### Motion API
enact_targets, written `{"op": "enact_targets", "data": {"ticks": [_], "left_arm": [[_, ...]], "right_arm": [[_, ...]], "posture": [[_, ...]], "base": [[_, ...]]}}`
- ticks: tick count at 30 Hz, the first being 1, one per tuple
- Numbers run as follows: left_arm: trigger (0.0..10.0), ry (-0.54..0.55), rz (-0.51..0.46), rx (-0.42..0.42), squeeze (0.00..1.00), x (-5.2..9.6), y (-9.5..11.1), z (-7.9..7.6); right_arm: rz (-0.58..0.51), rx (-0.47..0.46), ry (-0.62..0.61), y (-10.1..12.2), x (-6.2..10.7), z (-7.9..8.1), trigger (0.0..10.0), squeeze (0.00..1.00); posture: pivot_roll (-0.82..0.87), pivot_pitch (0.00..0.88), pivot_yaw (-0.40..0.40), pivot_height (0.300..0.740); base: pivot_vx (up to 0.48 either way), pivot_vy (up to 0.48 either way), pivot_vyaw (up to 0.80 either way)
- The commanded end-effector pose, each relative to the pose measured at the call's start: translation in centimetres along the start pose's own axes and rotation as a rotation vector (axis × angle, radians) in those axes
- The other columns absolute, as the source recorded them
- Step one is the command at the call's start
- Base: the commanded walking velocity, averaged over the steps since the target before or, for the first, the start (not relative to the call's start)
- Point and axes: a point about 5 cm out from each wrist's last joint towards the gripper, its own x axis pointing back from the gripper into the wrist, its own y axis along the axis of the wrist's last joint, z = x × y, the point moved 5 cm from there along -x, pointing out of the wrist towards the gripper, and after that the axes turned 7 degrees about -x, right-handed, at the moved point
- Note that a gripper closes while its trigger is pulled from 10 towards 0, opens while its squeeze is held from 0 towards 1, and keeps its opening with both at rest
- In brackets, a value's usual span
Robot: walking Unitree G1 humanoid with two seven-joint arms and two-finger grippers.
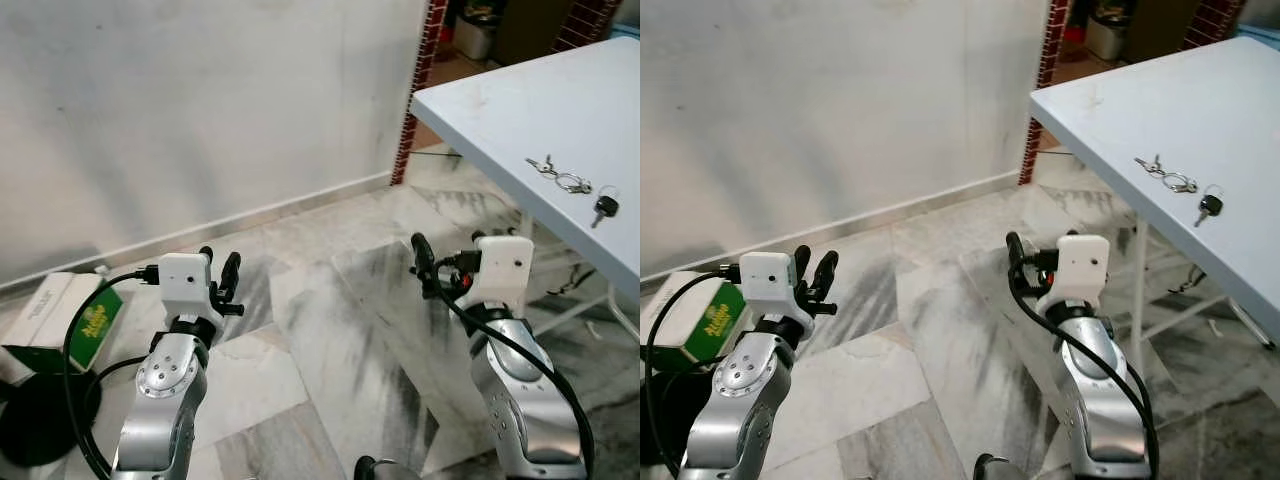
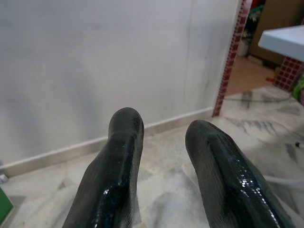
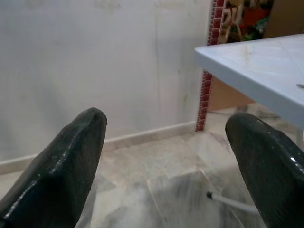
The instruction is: Hang keys on a hook
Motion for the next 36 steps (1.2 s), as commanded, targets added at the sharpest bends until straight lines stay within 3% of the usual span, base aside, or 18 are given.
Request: {"op": "enact_targets", "data": {"ticks": [1, 12, 22, 26, 36], "left_arm": [[10.0, 0.012, -0.003, -0.011, 0.0, -0.3, 0.1, 0.3], [10.0, 0.046, -0.051, -0.013, 0.0, -1.2, 1.2, 0.8], [10.0, 0.086, 0.031, 0.057, 0.0, -0.2, -1.2, 1.3], [10.0, 0.032, 0.024, 0.064, 0.0, -1.0, -1.1, 0.3], [10.0, 0.031, 0.053, 0.101, 0.0, -1.0, -1.9, 0.5]], "right_arm": [[-0.003, 0.007, -0.005, 0.0, -0.3, -0.2, 10.0, 0.0], [-0.046, 0.041, -0.01, 0.5, -1.2, -0.5, 10.0, 0.0], [-0.023, 0.069, 0.005, -0.2, -0.8, -0.6, 10.0, 0.0], [-0.017, 0.082, -0.004, -0.4, -0.1, -0.9, 10.0, 0.0], [0.026, 0.085, -0.024, -1.9, 0.6, -1.3, 10.0, 0.0]], "posture": [[-0.05, 0.065, 0.034, 0.74], [-0.03, 0.04, 0.033, 0.74], [-0.06, 0.072, 0.032, 0.74], [-0.09, 0.079, 0.047, 0.74], [-0.11, 0.077, 0.068, 0.74]], "base": [[0.0, 0.0, 0.0], [0.0, 0.0, 0.0], [0.0, 0.0, 0.0], [0.0, 0.0, 0.0], [0.104, 0.024, 0.0]]}}
